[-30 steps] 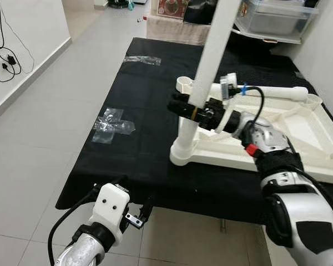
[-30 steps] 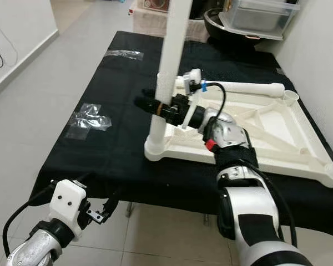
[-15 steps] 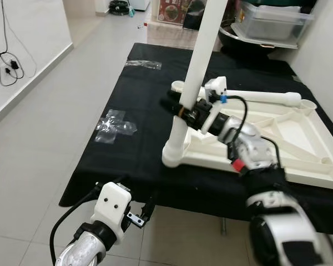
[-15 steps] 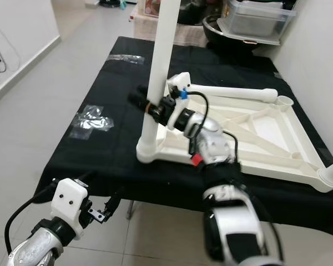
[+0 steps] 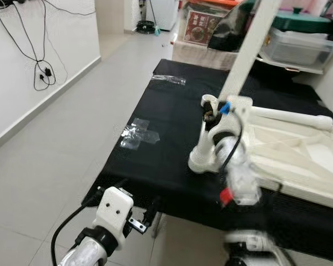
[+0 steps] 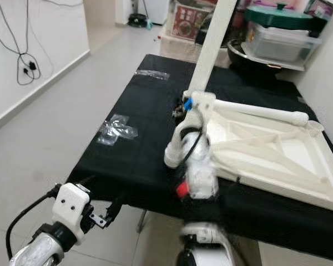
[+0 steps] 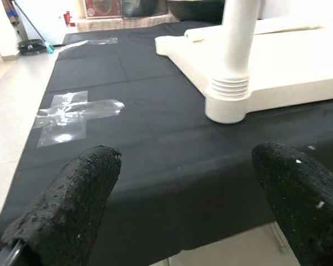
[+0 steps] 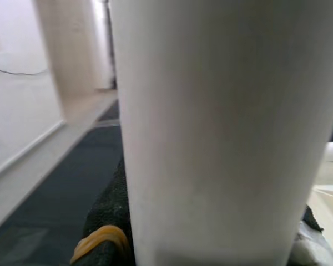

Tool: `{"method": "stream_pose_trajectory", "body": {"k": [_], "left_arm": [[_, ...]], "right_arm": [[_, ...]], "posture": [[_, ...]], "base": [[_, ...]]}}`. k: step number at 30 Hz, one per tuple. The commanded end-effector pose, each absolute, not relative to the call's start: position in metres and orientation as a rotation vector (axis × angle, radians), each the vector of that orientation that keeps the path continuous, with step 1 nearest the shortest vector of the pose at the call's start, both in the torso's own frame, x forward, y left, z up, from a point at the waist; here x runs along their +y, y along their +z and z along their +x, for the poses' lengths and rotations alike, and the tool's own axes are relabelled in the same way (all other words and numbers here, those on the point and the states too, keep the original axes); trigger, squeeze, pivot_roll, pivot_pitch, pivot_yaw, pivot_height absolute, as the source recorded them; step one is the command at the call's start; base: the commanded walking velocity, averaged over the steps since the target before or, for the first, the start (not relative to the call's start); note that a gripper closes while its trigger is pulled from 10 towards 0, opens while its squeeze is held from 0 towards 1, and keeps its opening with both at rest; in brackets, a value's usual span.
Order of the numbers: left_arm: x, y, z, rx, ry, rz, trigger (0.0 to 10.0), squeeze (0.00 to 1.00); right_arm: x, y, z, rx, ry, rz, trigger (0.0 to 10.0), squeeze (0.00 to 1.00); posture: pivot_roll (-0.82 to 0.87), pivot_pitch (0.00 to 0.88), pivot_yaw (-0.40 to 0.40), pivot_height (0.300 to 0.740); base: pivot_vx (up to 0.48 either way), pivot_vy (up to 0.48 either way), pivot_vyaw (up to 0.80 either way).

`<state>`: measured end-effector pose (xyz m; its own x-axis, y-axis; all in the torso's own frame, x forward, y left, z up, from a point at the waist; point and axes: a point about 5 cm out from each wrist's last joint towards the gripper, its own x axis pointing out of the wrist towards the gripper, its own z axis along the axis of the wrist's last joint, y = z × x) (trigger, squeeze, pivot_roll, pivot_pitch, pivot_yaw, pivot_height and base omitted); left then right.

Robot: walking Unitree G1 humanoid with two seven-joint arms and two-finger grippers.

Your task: Building children table

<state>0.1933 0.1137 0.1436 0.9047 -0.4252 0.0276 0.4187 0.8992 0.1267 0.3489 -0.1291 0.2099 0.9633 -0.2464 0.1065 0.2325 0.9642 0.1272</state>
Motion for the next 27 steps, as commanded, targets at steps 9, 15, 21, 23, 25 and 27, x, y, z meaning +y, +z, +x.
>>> {"method": "stream_pose_trajectory", "body": {"k": [9,15,21,23,25,27], "left_arm": [[0.110,0.137,0.188,-0.033,-0.451,0.125,10.0,0.00],[0.108,0.136,0.188,-0.029,-0.459,0.121,10.0,0.00],[0.108,0.136,0.188,-0.028,-0.458,0.116,10.0,0.00],[0.108,0.136,0.188,-0.028,-0.456,0.114,10.0,0.00],[0.108,0.136,0.189,-0.028,-0.454,0.113,10.0,0.00],[0.107,0.136,0.190,-0.028,-0.455,0.112,10.0,0.00]], "right_arm": [[-0.107,0.181,0.338,0.005,-0.405,0.231,9.7,0.00],[-0.105,0.201,0.343,-0.099,-0.262,0.241,10.0,0.71],[-0.126,0.206,0.352,-0.158,-0.166,0.181,10.0,0.00],[-0.130,0.206,0.358,-0.173,-0.014,0.178,10.0,0.00],[-0.129,0.203,0.362,-0.159,0.141,0.199,10.0,0.00],[-0.131,0.200,0.363,-0.142,0.261,0.221,10.0,0.00]], "posture": [[0.14,0.066,-0.120,0.740],[0.13,0.061,-0.120,0.740],[0.13,0.064,-0.123,0.740],[0.13,0.068,-0.123,0.740],[0.12,0.071,-0.122,0.740],[0.12,0.069,-0.124,0.740]], "base": [[0.000,0.000,0.00],[0.000,0.000,0.00],[0.000,0.000,0.00],[0.000,0.000,0.00],[0.000,0.000,0.00],[0.000,0.000,0.00]]}}
